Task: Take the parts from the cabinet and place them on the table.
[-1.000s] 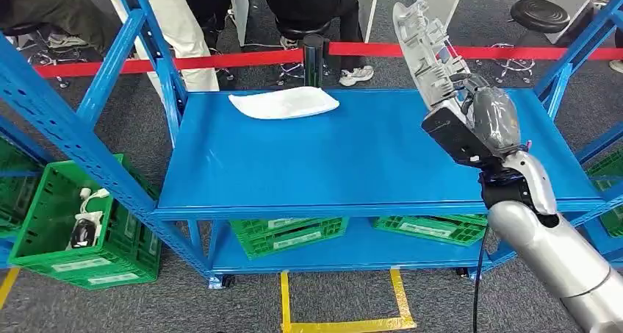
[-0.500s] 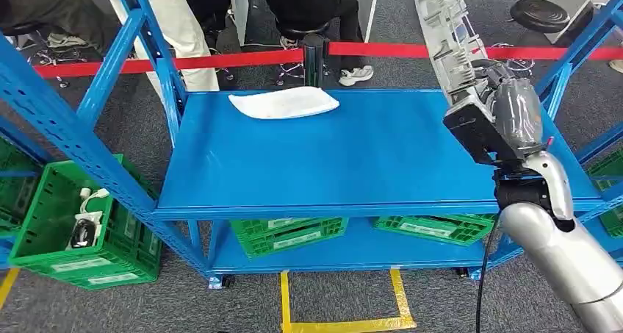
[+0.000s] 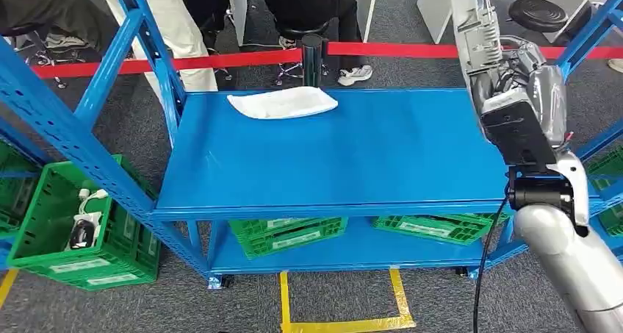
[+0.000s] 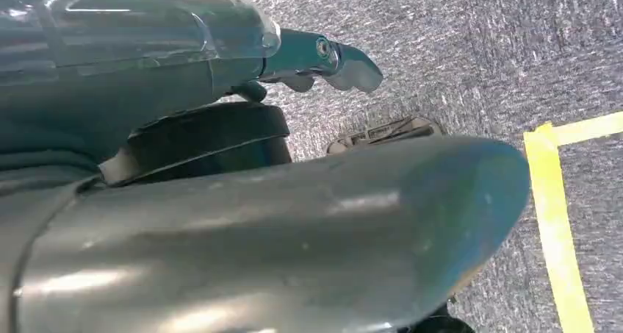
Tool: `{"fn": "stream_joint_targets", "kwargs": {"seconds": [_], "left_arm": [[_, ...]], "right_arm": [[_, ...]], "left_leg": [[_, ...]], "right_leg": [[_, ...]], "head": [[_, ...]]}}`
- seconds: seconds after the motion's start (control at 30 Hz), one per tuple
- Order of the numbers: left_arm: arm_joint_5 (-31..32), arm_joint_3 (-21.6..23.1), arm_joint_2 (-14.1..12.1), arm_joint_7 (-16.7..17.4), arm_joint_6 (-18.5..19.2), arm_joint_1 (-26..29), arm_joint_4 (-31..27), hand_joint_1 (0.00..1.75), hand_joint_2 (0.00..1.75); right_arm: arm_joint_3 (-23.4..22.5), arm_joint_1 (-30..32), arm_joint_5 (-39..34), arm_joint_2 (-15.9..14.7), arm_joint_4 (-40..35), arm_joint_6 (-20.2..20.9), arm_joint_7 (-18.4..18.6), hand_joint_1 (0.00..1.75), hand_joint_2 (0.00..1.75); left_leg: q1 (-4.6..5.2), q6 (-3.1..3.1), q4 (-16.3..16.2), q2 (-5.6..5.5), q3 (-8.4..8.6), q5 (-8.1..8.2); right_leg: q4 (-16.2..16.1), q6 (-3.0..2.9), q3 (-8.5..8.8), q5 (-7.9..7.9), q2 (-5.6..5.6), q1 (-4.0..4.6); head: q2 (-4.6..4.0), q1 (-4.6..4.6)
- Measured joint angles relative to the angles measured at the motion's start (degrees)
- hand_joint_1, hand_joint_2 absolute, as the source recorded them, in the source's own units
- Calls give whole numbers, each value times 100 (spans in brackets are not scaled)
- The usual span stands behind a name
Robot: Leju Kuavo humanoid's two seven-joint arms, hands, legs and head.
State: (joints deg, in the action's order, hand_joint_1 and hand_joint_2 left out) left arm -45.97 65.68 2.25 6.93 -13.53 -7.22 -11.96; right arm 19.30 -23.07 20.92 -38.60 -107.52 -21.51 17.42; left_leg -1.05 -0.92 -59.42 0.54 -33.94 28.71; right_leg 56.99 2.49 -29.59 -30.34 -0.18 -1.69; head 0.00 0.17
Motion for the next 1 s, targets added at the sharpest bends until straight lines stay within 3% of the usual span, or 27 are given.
{"fn": "stream_joint_targets", "kwargs": {"seconds": [0.3, 0.33, 0.5, 0.67, 1.0], "left_arm": [[0, 0, 0, -116, 2, 0, 0, 0, 0], [0, 0, 0, -157, 18, 0, 0, 0, 175], [138, 0, 2, -577, -13, -1, 0, 0, 175], [212, 2, 2, -680, -328, -2, 0, 0, 175], [26, 0, 2, -905, -304, -2, 0, 0, 175]], "right_arm": [[-74, 5, -748, 155, -491, -160, -491, 175, 175], [-74, -2, -850, 186, -594, -166, -536, 175, 175], [-17, -3, -1257, 319, -1135, -234, -805, 175, 175], [109, 34, -1331, 418, -1635, -236, -883, 175, 175], [227, 161, -1401, 544, -2046, -332, -973, 175, 175]], "left_leg": [[1, 0, 0, 12, 0, 0], [0, 0, 0, 13, 0, 0], [0, 0, 1, 14, 0, 1], [0, 0, 1, 11, 0, 1], [0, 0, 1, -4, 0, 0]], "right_leg": [[0, 0, 0, 0, 5, 0], [0, 0, -2, 0, 6, 0], [1, 0, -2, 0, 8, 1], [0, 0, -2, 0, 8, 0], [0, 1, -1, 1, 7, 0]], "head": [[0, 0], [0, 0], [0, 0], [0, 0], [0, 2]]}}
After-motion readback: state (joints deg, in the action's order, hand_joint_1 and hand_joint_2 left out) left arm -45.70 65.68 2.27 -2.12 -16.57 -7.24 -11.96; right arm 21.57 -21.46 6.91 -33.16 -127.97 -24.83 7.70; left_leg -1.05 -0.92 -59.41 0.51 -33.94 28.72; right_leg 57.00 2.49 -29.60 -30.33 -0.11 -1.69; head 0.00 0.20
